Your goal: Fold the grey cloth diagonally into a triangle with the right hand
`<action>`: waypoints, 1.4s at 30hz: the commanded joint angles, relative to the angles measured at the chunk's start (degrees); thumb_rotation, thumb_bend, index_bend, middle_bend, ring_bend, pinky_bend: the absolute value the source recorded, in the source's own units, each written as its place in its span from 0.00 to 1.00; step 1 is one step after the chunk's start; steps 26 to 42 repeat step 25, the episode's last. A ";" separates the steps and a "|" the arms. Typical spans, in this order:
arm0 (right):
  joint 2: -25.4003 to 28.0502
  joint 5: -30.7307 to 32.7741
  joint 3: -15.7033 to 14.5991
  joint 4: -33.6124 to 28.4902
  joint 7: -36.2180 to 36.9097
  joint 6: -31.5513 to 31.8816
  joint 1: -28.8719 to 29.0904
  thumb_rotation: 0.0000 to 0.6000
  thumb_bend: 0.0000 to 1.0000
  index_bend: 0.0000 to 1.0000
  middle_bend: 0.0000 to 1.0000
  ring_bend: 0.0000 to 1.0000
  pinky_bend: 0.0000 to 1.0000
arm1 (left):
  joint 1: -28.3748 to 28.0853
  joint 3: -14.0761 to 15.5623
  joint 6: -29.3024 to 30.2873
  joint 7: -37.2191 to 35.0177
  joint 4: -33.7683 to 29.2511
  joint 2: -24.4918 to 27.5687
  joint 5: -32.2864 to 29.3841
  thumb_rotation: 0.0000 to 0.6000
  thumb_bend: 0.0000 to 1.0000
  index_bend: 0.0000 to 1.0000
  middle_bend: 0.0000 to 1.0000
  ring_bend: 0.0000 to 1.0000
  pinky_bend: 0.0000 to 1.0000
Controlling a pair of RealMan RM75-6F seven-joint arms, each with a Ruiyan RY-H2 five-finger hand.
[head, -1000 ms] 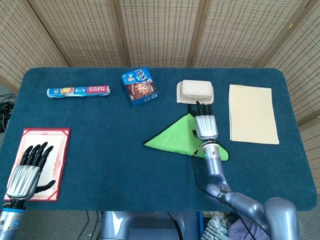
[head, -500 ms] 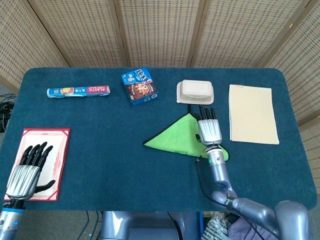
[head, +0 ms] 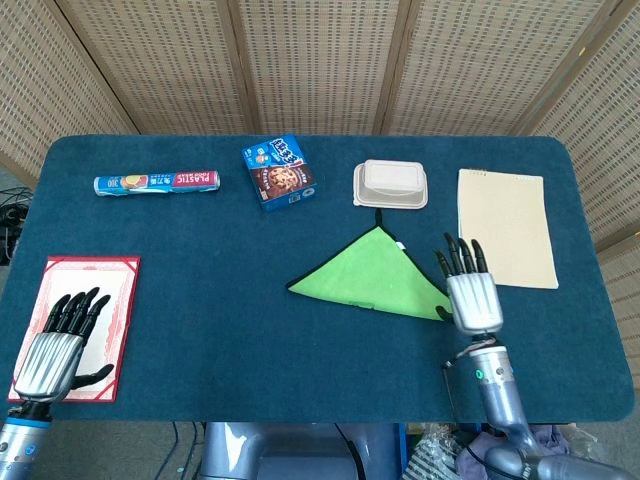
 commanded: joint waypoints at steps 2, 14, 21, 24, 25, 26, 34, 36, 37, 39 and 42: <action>5.37 -4.23 -3.57 -4.06 2.96 6.35 -5.83 1.00 0.01 0.09 0.00 0.00 0.00 | 0.29 0.15 0.79 -0.04 -0.26 0.12 0.62 1.00 0.13 0.00 0.00 0.00 0.00; 12.87 -11.61 -11.04 -0.98 9.96 13.03 -15.71 1.00 0.00 0.08 0.00 0.00 0.00 | 0.93 0.64 1.95 0.84 -0.87 0.30 1.73 1.00 0.13 0.00 0.00 0.00 0.00; 12.03 -12.28 -11.41 3.52 14.26 13.36 -19.03 1.00 0.00 0.08 0.00 0.00 0.00 | 0.88 0.25 1.38 1.29 -0.17 -0.13 0.74 1.00 0.13 0.00 0.00 0.00 0.00; 11.67 -12.01 -10.90 4.55 14.17 12.21 -19.14 1.00 0.00 0.08 0.00 0.00 0.00 | 0.89 0.12 1.45 1.35 -0.01 -0.21 0.66 1.00 0.13 0.00 0.00 0.00 0.00; 11.56 -11.99 -10.69 4.59 14.36 11.87 -19.17 1.00 0.00 0.08 0.00 0.00 0.00 | 0.93 0.12 1.54 1.30 0.02 -0.21 0.72 1.00 0.13 0.00 0.00 0.00 0.00; 11.56 -11.99 -10.69 4.59 14.36 11.87 -19.17 1.00 0.00 0.08 0.00 0.00 0.00 | 0.93 0.12 1.54 1.30 0.02 -0.21 0.72 1.00 0.13 0.00 0.00 0.00 0.00; 11.56 -11.99 -10.69 4.59 14.36 11.87 -19.17 1.00 0.00 0.08 0.00 0.00 0.00 | 0.93 0.12 1.54 1.30 0.02 -0.21 0.72 1.00 0.13 0.00 0.00 0.00 0.00; 11.56 -11.99 -10.69 4.59 14.36 11.87 -19.17 1.00 0.00 0.08 0.00 0.00 0.00 | 0.93 0.12 1.54 1.30 0.02 -0.21 0.72 1.00 0.13 0.00 0.00 0.00 0.00; 11.56 -11.99 -10.69 4.59 14.36 11.87 -19.17 1.00 0.00 0.08 0.00 0.00 0.00 | 0.93 0.12 1.54 1.30 0.02 -0.21 0.72 1.00 0.13 0.00 0.00 0.00 0.00; 11.56 -11.99 -10.69 4.59 14.36 11.87 -19.17 1.00 0.00 0.08 0.00 0.00 0.00 | 0.93 0.12 1.54 1.30 0.02 -0.21 0.72 1.00 0.13 0.00 0.00 0.00 0.00; 11.56 -11.99 -10.69 4.59 14.36 11.87 -19.17 1.00 0.00 0.08 0.00 0.00 0.00 | 0.93 0.12 1.54 1.30 0.02 -0.21 0.72 1.00 0.13 0.00 0.00 0.00 0.00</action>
